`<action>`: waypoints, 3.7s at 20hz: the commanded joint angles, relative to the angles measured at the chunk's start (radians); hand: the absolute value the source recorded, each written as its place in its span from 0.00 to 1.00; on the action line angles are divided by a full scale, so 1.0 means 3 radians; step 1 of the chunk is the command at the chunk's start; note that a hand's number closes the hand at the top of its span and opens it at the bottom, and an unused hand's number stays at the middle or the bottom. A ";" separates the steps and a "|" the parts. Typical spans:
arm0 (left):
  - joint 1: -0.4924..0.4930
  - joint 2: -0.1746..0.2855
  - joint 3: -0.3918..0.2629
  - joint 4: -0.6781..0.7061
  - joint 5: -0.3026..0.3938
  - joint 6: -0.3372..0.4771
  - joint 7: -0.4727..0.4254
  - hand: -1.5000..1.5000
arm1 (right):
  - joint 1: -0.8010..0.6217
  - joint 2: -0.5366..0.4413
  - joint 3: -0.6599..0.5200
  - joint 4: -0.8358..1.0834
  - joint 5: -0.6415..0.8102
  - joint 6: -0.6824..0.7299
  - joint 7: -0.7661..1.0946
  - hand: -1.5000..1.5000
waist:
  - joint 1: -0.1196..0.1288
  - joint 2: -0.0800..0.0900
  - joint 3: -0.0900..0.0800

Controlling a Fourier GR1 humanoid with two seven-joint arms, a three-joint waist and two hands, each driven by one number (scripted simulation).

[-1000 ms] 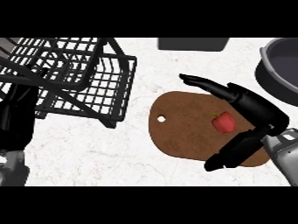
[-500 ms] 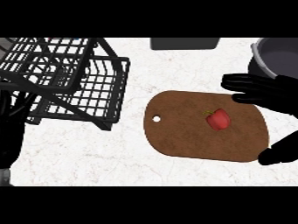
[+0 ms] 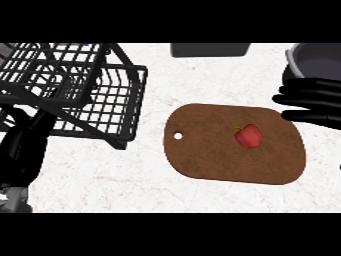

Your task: Pick the bell pepper from the cutting board and place it in the pot

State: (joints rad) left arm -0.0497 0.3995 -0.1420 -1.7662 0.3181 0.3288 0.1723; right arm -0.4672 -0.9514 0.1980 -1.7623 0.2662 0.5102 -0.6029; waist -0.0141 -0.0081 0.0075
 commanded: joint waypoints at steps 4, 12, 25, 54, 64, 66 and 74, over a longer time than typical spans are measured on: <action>-0.0159 -0.0187 -0.0304 0.0141 -0.0083 -0.0032 0.0255 0.50 | -0.0018 -0.0258 0.0083 -0.0135 0.0263 0.0337 0.0296 0.00 | 0.0025 0.0029 -0.0027; -0.0533 -0.0202 -0.0185 0.0455 -0.0114 -0.0095 0.0422 0.50 | -0.0167 0.0028 0.0340 -0.0258 0.0511 0.0618 0.0911 0.00 | 0.0015 0.0035 -0.0029; -0.0202 -0.0363 -0.0083 0.0264 -0.0242 -0.0339 0.0302 0.50 | 0.0087 0.0675 0.0508 0.0180 0.1732 0.0297 0.0806 0.00 | 0.0071 0.0028 -0.0026; -0.0393 -0.0667 0.0259 0.0266 -0.0525 -0.0592 0.0526 0.50 | 0.0323 0.1548 0.0597 0.0715 0.3203 -0.0070 0.0796 0.00 | 0.0059 0.0029 -0.0025; -0.0382 -0.0851 0.0286 0.0506 -0.0672 -0.0676 0.0296 0.50 | 0.0328 0.1816 0.0591 0.0880 0.3668 0.0002 0.0909 0.00 | 0.0048 0.0027 -0.0026; -0.0262 -0.0712 0.0431 0.0359 -0.0554 -0.0817 0.0388 0.50 | 0.0154 0.1768 0.0469 0.1152 0.3672 -0.0047 0.0712 0.00 | 0.0060 0.0028 -0.0025; -0.0285 -0.0895 0.0213 0.0171 -0.0785 -0.0623 0.0678 0.50 | 0.0422 0.1890 0.0506 0.0930 0.3542 -0.0290 0.0307 1.00 | 0.0039 0.0022 -0.0025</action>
State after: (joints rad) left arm -0.1315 0.1481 -0.0571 -1.7023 0.1087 0.1272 0.3407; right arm -0.3914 -0.3859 0.3463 -1.4048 1.3384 0.4315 -0.4721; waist 0.0033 0.0000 0.0000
